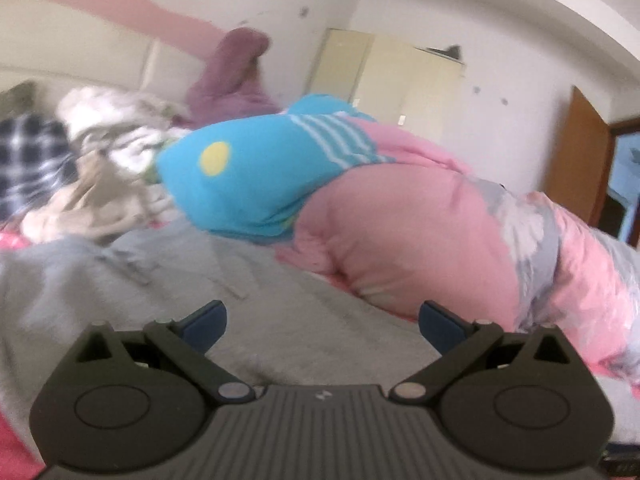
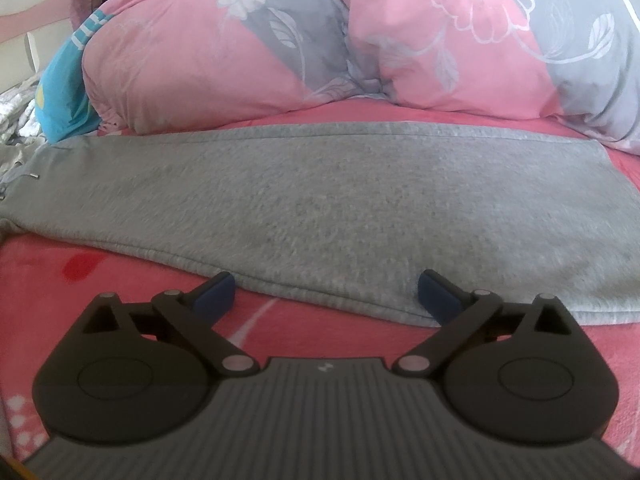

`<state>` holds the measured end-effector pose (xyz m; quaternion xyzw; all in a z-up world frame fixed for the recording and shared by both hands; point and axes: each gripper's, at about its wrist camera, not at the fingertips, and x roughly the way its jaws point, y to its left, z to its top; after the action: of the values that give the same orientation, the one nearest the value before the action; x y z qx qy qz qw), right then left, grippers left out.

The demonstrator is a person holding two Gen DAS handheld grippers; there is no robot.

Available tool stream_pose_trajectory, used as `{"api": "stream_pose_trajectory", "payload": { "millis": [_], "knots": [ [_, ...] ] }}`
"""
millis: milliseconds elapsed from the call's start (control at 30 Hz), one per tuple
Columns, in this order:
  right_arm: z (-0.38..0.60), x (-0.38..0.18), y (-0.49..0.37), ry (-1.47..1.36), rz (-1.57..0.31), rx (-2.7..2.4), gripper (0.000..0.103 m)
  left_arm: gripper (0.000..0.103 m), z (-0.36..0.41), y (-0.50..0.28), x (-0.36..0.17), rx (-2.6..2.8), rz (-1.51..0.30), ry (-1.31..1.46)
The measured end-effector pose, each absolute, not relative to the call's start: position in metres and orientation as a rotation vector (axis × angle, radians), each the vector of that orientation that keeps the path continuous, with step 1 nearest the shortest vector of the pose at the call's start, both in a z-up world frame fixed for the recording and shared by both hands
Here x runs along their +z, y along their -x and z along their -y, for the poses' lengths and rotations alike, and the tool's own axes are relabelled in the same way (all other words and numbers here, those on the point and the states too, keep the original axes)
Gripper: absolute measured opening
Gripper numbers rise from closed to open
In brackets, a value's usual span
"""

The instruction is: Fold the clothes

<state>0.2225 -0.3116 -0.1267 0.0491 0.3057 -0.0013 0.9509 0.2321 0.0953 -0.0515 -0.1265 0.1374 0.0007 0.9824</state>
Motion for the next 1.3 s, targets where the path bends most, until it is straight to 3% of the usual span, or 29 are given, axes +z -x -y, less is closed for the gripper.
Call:
{"api": "stream_pose_trajectory", "payload": {
  "millis": [200,633,1300],
  "knots": [
    [0.309,-0.127,-0.222,-0.093,-0.624,-0.004,0.102,0.103,-0.067,-0.254,-0.063,-0.062,-0.315,0.154],
    [0.309,-0.127,-0.222,-0.086,-0.626,-0.002,0.102,0.103,-0.067,-0.289,-0.105,-0.054,-0.63,0.138],
    [0.311,-0.128,-0.224,-0.085,-0.628,0.009,0.102,0.103,-0.059,-0.292,-0.106,-0.038,-0.674,0.085]
  ]
}}
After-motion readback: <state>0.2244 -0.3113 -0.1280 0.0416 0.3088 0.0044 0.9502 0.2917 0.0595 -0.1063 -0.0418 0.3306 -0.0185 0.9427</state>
